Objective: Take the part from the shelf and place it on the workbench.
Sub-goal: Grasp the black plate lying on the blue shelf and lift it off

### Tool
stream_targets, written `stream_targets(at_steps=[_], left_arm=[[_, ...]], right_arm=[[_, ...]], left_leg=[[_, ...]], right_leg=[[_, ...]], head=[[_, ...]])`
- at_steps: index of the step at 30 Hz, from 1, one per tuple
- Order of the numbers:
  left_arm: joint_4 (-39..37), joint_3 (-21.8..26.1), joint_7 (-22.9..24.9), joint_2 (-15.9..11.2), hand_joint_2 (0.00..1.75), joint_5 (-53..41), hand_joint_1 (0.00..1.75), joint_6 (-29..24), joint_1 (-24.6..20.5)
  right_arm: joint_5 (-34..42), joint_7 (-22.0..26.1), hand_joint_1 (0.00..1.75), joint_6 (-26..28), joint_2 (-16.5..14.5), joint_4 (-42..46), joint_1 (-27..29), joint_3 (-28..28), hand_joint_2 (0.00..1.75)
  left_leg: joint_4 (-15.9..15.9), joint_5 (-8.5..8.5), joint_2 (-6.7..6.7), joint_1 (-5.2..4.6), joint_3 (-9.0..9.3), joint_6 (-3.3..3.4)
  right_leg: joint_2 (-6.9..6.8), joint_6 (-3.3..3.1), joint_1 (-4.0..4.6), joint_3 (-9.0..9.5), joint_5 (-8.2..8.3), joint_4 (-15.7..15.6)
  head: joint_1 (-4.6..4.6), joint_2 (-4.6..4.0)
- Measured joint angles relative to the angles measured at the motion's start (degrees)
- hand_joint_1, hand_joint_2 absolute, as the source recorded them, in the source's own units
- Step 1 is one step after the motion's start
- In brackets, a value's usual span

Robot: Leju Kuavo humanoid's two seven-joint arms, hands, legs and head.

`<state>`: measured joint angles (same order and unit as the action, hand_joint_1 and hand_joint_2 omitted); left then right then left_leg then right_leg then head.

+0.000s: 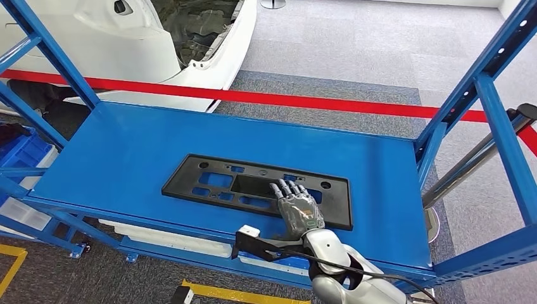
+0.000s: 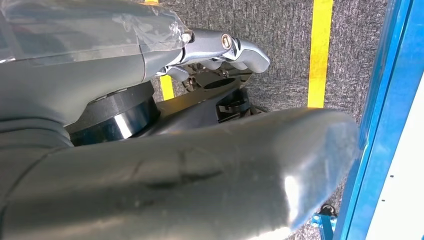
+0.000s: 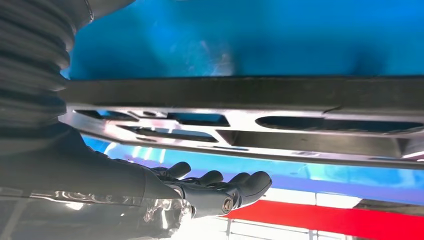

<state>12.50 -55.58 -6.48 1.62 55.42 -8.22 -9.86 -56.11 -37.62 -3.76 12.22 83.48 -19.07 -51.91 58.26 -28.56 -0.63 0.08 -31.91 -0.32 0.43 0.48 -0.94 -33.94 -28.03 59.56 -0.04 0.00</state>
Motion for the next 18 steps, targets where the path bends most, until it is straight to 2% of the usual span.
stream_targets(at_steps=[18], left_arm=[[0.0, 0.0, 0.2, 0.0, 0.00, 0.1, 0.00, 1.0, 0.1]], right_arm=[[-6.7, -2.3, 0.00, -1.0, 1.0, -2.9, -0.5, 2.8, 1.75]], left_leg=[[0.0, 0.00, 0.00, 0.00, 0.01, 0.00]], right_leg=[[0.00, 0.00, 0.00, 0.00, 0.01, 0.0]], head=[[0.01, 0.00]])
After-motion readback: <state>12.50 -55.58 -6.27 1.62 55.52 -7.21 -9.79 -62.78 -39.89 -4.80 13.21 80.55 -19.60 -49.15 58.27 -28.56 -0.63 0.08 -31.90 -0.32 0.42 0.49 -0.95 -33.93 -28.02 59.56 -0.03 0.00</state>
